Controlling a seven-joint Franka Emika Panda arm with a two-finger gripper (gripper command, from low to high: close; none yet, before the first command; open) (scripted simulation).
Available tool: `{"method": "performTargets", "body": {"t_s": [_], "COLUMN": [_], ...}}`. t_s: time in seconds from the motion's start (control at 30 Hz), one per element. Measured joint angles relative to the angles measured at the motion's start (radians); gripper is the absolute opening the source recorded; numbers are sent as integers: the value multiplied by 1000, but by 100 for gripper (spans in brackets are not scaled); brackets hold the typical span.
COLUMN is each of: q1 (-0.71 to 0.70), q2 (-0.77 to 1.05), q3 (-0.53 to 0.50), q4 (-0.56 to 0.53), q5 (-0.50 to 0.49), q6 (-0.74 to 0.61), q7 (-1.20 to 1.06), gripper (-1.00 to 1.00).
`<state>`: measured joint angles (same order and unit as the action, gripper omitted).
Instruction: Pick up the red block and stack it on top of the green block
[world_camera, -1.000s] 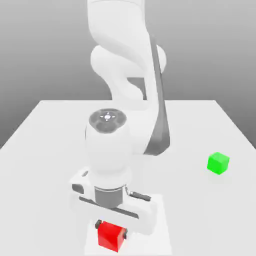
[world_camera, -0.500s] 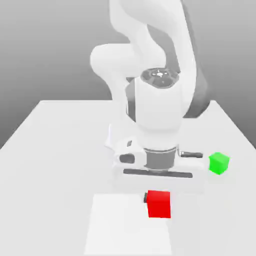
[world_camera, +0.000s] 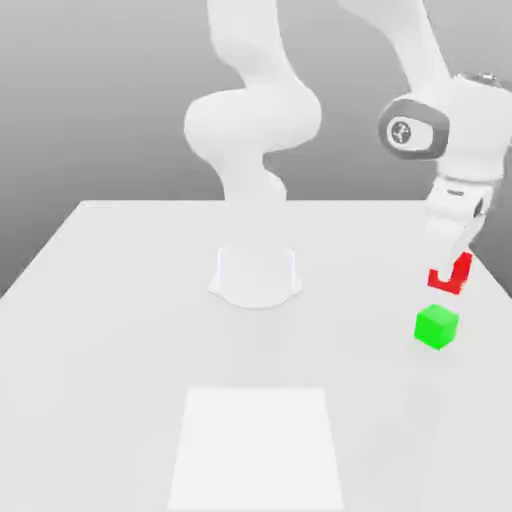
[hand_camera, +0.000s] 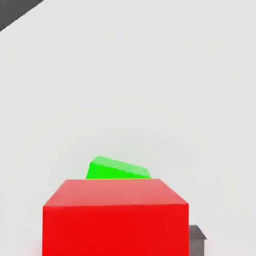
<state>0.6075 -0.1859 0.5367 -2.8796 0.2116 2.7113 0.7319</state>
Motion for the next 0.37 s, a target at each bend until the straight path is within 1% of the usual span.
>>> {"method": "performTargets", "body": {"t_s": [0.17,0.27,0.3,0.37], "q1": [-51,-66,-62,-60], "q2": [121,206,231,231], "q3": [21,-3,-21,-20], "q4": [1,1,1,1], "q5": [-141,-283,-328,-328], "q6": [112,185,205,205], "q7": [98,197,229,229], "gripper": [-100,-100,100,100]}}
